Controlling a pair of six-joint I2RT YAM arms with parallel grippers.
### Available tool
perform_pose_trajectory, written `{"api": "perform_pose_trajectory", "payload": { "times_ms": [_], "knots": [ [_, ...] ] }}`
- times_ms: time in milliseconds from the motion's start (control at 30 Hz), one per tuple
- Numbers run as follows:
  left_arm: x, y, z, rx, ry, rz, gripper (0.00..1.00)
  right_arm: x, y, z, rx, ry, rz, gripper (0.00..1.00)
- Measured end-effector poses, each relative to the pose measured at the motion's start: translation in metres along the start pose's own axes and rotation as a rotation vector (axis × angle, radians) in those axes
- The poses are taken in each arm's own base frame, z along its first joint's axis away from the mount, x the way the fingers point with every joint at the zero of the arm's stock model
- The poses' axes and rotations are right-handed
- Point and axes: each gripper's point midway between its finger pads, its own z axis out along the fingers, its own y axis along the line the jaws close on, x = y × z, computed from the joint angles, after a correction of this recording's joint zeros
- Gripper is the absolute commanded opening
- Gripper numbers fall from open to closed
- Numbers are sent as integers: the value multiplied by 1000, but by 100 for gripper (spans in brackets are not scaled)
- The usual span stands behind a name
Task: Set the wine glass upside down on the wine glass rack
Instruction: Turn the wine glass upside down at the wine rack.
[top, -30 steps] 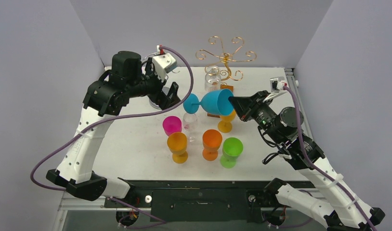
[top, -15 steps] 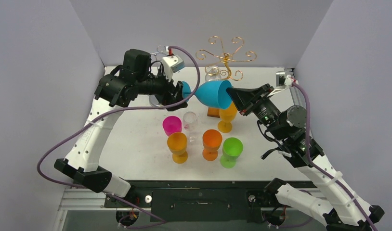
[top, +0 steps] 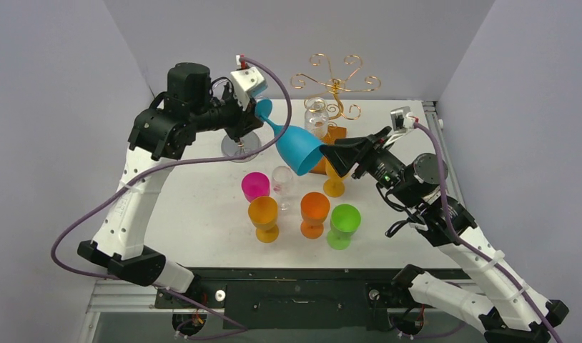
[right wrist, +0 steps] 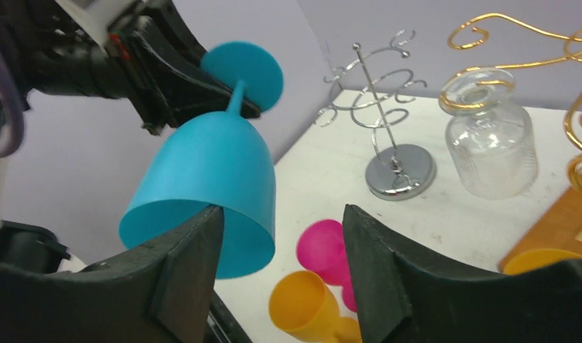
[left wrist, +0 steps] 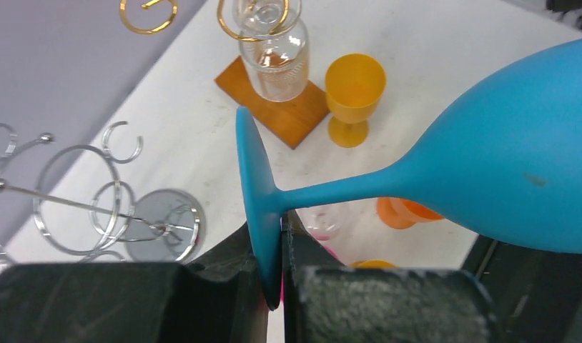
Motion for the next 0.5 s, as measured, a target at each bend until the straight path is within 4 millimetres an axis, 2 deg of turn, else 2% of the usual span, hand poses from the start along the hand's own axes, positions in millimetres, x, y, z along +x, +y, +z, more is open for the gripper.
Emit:
{"api": "perform_pose_trajectory", "payload": {
  "times_ms": [67,167,233,333,400,500],
  "knots": [
    [-1,10,-6,-57,-21,98,0,9,-8,-6,25,42,-26,70],
    [-4,21,-18,-142,-64,261,0,17,-27,-19,81,97,-77,71],
    [-6,26,-30,-208,-115,404,0,16,-44,-31,130,119,-107,72],
    [-11,20,-44,-258,-190,611,0,8,-56,-41,165,136,-127,73],
    [-19,9,-49,-270,-241,751,0,3,-52,-39,140,148,-132,76],
    [-30,-11,-50,-271,-312,944,0,-3,-30,-27,41,168,-132,77]
  ]
}}
